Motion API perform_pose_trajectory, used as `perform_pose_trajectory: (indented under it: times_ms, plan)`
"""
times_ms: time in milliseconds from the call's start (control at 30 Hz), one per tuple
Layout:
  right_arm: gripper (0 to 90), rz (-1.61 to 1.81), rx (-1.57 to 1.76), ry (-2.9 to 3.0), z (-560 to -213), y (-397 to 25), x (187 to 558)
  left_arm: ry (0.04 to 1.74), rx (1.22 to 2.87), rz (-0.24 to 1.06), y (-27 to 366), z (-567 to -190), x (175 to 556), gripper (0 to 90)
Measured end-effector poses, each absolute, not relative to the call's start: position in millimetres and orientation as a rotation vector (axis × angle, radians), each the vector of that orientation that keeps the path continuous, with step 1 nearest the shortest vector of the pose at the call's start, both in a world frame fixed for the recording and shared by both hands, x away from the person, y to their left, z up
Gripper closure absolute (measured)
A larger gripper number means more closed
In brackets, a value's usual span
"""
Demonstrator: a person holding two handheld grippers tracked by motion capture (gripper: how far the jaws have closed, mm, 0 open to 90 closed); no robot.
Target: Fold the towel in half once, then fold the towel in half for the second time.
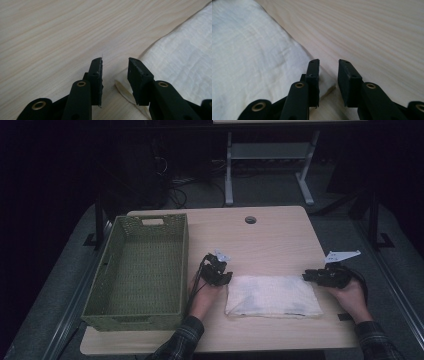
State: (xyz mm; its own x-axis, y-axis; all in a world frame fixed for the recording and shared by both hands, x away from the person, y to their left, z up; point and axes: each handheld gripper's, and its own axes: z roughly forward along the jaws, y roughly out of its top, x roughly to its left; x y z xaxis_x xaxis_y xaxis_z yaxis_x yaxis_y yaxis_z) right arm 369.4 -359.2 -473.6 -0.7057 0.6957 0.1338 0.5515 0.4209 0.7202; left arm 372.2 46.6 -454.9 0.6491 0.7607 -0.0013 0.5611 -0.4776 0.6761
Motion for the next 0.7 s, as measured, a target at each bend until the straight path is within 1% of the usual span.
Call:
perform_pose_trajectory:
  times_ms: [100, 233, 300, 367, 433, 633, 700]
  plan:
    - [72.4, 1.146, 1.102, 2.497, -476, -359, 370, 1.021, 2.232, 0.390, 45, -458, 373, 64.4]
    - [79.6, 1.137, 1.086, 2.507, -476, -357, 368, 1.015, 2.252, 0.373, 44, -462, 374, 67.4]
    - [82.6, 1.138, 1.079, 2.512, -476, -356, 368, 1.010, 2.249, 0.358, 44, -462, 374, 71.0]
    - [84.4, 1.147, 1.081, 2.517, -476, -356, 368, 1.004, 2.241, 0.326, 43, -462, 374, 79.9]
    - [85.7, 1.148, 1.083, 2.517, -476, -356, 368, 0.996, 2.251, 0.323, 42, -462, 373, 85.3]
    - [86.6, 1.127, 1.083, 2.498, -473, -356, 372, 1.022, 2.237, 0.364, 46, -456, 375, 87.3]
    - [86.8, 1.139, 1.086, 2.482, -470, -357, 377, 1.029, 2.214, 0.398, 48, -451, 376, 87.4]
